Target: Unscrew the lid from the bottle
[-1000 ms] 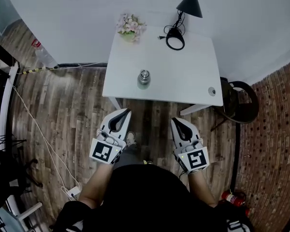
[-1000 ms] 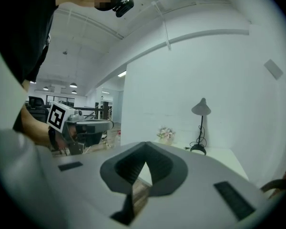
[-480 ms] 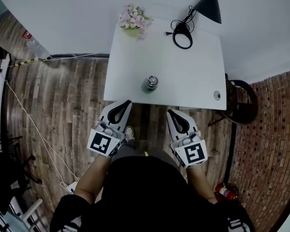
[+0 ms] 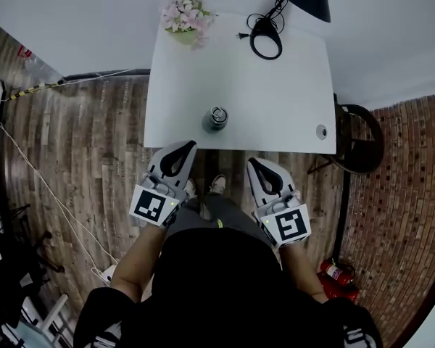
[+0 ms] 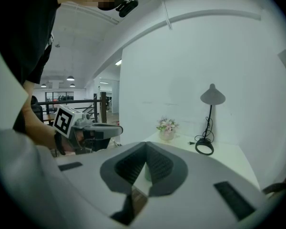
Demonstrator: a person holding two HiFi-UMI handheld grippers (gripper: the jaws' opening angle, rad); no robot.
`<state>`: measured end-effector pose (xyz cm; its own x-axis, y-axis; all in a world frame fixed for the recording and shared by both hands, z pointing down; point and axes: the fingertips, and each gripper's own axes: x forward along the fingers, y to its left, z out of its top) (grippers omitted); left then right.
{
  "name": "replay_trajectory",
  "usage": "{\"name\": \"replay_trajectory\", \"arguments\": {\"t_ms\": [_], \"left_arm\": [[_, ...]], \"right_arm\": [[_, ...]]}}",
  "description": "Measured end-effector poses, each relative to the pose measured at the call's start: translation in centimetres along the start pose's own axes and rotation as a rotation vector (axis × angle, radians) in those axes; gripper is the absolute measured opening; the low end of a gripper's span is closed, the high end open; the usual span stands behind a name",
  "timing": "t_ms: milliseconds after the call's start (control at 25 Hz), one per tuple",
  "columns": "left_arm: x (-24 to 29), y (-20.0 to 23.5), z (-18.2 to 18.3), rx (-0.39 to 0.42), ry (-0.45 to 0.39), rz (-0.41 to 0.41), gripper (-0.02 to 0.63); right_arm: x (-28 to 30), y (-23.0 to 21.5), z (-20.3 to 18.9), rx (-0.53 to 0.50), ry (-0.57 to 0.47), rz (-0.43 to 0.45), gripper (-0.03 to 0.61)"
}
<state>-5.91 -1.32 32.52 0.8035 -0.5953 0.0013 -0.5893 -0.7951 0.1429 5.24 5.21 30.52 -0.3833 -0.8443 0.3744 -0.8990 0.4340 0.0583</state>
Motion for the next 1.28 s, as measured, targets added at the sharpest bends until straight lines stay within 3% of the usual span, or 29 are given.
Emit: {"name": "replay_trajectory", "arguments": {"t_ms": [240,400,640,800,1040,1160,1280], "left_arm": [[1.9,-0.4,1.1,0.05,0.005,0.027,0.023],[2.2,-0.4,0.6,0.026,0.044,0.037,0.023],[2.7,0.1,-2.8,0.002,0.103,0.026,0.023],[4.4,-0.3,-6.6,-0.034,0.177,-0.067,0.025],[5.8,1.1,-9.5,-0.037,0.186,-0.076,0.029],[6.4,1.5,-11.0,-0.052,0.194,-0.091,0.131],[7.1,1.6,-12.3,-0.057,0.2,-0.11,0.162]], "right_arm": [[1.6,-1.0,1.2,-0.01,-0.061,0.069,0.014],[2.7,-1.2,1.5,-0.011,-0.081,0.103,0.014],[4.0,-1.9,-0.1,0.017,-0.071,0.112,0.014],[5.2,-3.1,-2.2,0.041,-0.042,0.102,0.014],[7.5,-3.6,-3.7,0.041,-0.053,0.098,0.014],[8.2,-3.5,-4.2,0.042,-0.062,0.101,0.014],[8.5,-3.5,-4.7,0.037,-0.053,0.103,0.014]]}}
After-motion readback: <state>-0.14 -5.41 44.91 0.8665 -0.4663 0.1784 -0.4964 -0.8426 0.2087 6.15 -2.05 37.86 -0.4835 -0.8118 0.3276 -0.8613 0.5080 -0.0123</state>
